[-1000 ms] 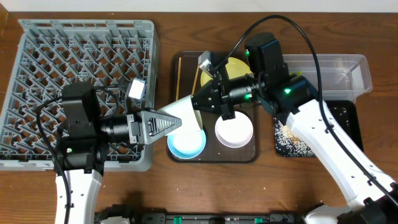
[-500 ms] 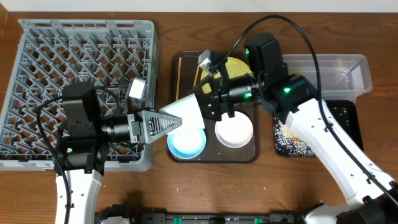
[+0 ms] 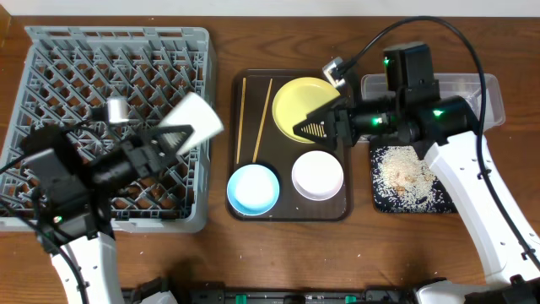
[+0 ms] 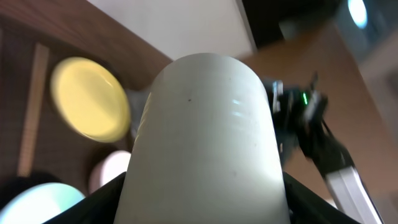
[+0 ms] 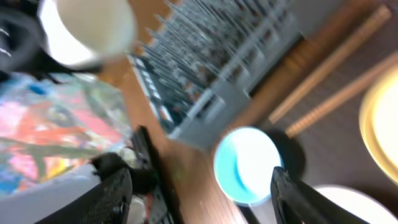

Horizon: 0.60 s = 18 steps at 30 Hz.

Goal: Sort waste into correct bins and load items into the dishwasher
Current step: 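Carry the white bowl with the left gripper and place it in the dish rack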

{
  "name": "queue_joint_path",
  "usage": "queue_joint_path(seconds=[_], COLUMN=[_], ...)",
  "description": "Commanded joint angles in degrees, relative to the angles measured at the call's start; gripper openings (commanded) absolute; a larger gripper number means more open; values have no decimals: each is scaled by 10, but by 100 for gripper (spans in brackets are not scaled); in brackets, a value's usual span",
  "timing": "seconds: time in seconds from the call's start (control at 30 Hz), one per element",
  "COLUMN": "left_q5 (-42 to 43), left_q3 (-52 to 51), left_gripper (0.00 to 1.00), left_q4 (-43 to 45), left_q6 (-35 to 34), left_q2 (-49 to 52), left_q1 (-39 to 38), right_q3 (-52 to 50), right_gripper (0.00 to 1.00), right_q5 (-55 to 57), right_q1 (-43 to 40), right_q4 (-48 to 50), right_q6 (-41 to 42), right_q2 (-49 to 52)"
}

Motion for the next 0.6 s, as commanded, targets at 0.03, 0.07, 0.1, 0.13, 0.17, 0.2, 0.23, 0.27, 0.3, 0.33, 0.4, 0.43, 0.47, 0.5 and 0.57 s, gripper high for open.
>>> queue_joint_path(seconds=[0.03,0.07,0.1,0.13,0.17,0.2,0.23,0.27,0.3,0.33,0.4,0.43,0.47,0.5,0.57], left_q5=[-43,-51,-61,-72,-84,-98,-112,-127,-142,-161,-227,-263,-310,-362,-463], left_q3=[9,9,9,9,9,9,9,9,9,10,22,31,44,60,101], left_gripper=[49,49,48,47,47,47,46,46,46,45,43,43,43,42,43], left_q4=[3,2,-1,-6,-11,-16,-22,-29,-38,-51,-109,-139,-177,-214,-283], left_q6=[-19,-19,-20,-21,-21,-21,-21,-21,-20,-17,4,15,31,43,64], left_q2=[-7,-7,-7,-7,-7,-7,-7,-7,-7,-7,-7,-7,-7,-7,-7], left_q1=[76,87,99,110,119,126,130,130,130,130,130,130,130,130,130], right_q3=[2,2,2,2,2,2,2,2,2,2,2,2,2,2,2], right_gripper=[70,70,70,70,71,72,72,72,72,72,72,72,72,72,73], right_q5=[94,103,111,117,124,129,133,137,139,143,154,159,165,170,178], right_q1=[26,32,38,44,49,55,60,64,69,73,80,83,87,89,94], right_q4=[-34,-37,-38,-39,-39,-38,-38,-38,-38,-38,-38,-39,-39,-39,-39], right_q6=[-26,-26,-26,-26,-26,-26,-26,-26,-27,-28,-27,-27,-27,-28,-27], right_q2=[-3,-3,-3,-3,-3,-3,-3,-3,-3,-3,-3,-3,-3,-3,-3])
